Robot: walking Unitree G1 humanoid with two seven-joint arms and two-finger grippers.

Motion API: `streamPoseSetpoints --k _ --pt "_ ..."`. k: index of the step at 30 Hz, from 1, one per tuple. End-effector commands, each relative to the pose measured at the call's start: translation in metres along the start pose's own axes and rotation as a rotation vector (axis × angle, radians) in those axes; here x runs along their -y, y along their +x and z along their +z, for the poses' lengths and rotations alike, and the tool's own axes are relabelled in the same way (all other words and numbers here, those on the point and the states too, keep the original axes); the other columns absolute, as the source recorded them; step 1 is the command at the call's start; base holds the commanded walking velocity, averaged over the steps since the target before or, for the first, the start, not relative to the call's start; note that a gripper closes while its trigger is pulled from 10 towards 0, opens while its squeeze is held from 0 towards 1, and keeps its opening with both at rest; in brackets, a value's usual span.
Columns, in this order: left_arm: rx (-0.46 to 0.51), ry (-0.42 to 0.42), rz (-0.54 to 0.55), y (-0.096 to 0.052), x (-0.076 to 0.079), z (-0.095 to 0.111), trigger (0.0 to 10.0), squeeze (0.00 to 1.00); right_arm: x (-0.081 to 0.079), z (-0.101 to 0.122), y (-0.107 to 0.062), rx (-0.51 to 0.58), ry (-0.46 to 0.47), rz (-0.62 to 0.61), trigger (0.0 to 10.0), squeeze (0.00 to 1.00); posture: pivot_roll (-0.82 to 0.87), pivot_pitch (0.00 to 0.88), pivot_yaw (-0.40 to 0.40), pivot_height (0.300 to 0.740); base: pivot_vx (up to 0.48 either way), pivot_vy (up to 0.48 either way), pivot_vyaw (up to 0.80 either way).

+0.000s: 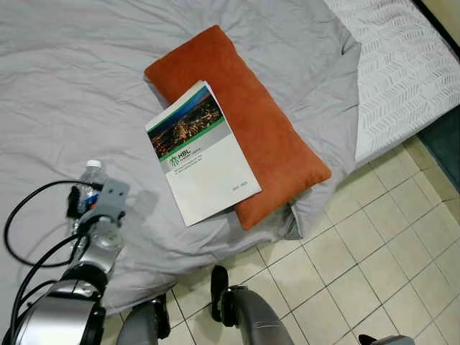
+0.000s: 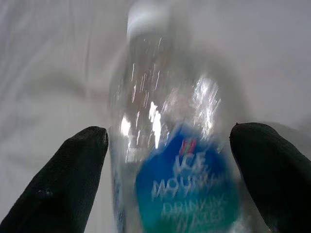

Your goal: Clean up the room

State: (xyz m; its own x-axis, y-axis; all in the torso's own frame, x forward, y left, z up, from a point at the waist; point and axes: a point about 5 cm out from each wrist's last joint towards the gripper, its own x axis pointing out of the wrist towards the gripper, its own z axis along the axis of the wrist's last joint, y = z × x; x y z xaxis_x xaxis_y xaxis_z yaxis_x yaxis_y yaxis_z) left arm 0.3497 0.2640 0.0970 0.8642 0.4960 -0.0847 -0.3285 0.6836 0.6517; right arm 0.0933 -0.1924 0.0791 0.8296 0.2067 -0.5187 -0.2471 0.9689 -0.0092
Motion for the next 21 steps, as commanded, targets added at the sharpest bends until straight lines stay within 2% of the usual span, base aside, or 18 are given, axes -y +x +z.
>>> streamPoseSetpoints --k 1,6,8,9,10,16,21 --pt "-0.119 0.026 -0.017 -0.010 0.006 -0.031 10.0 0.00 0.005 -0.010 -0.004 -0.057 0.009 -0.015 10.0 0.00 -0.35 0.606 -0.271 0.740 0.000 0.000 0.00" --pt "-0.254 -0.021 -0.078 -0.017 0.011 -0.052 10.0 0.00 0.006 -0.010 -0.001 -0.059 0.002 -0.009 10.0 0.00 -0.34 0.599 -0.275 0.740 0.000 0.000 0.00" --pt "-0.274 -0.029 -0.087 -0.018 0.012 -0.055 10.0 0.00 0.006 -0.010 -0.001 -0.060 0.001 -0.008 10.0 0.00 -0.34 0.599 -0.275 0.740 0.000 0.000 0.00" --pt "-0.310 -0.058 -0.107 -0.021 0.014 -0.060 7.6 0.00 0.007 -0.010 0.001 -0.060 0.000 -0.005 10.0 0.00 -0.34 0.592 -0.275 0.740 0.000 0.000 0.00" --pt "-0.320 -0.072 -0.108 -0.022 0.014 -0.062 0.0 0.00 0.007 -0.010 0.004 -0.059 -0.003 -0.003 10.0 0.00 -0.33 0.584 -0.272 0.740 0.000 0.000 0.00" --pt "-0.293 -0.075 -0.130 -0.023 0.017 -0.061 0.0 0.00 0.009 -0.009 0.011 -0.047 -0.008 -0.007 10.0 0.00 -0.31 0.548 -0.254 0.740 0.000 0.000 0.00" --pt "-0.229 -0.118 -0.206 -0.031 0.031 -0.062 0.0 0.00 0.015 -0.004 0.034 0.004 0.022 -0.024 10.0 0.00 -0.24 0.453 -0.212 0.740 0.000 0.000 0.00"
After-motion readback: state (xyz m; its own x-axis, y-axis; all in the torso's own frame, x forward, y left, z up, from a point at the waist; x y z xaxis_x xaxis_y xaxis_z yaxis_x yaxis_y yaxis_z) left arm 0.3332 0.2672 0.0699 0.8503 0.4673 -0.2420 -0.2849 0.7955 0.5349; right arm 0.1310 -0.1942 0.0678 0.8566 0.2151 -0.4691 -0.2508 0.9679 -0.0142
